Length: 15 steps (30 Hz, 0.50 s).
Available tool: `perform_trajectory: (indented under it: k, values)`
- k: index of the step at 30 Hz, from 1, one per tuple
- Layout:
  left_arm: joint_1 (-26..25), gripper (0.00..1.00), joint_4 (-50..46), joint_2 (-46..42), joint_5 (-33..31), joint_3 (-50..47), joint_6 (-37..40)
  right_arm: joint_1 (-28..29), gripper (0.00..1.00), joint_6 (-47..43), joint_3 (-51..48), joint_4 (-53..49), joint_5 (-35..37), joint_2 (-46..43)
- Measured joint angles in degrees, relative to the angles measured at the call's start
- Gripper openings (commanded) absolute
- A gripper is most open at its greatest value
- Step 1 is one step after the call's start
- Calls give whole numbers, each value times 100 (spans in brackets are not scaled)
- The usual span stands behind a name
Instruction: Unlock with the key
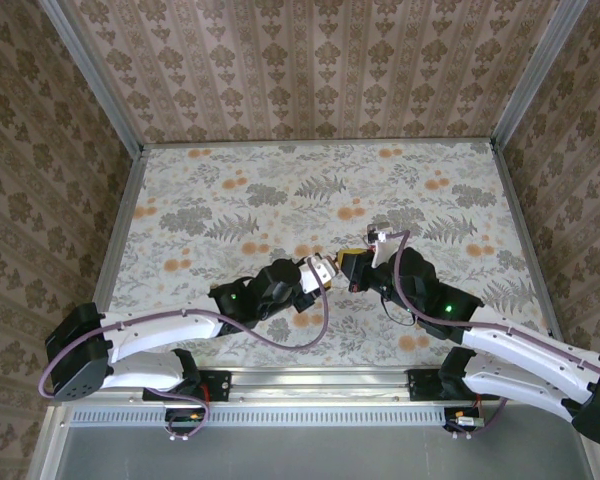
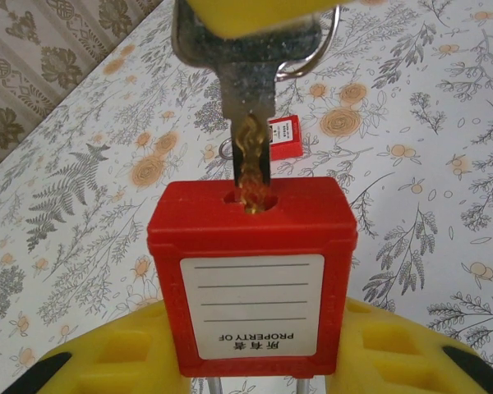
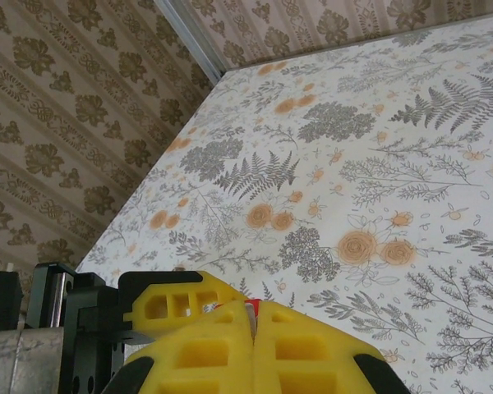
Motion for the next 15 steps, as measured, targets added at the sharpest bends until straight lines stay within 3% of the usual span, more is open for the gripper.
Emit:
perform_trajectory:
  k: [15]
  values:
    - [122,31,-101,0,317,138,-98,39,3,-149,63,76,-44,354]
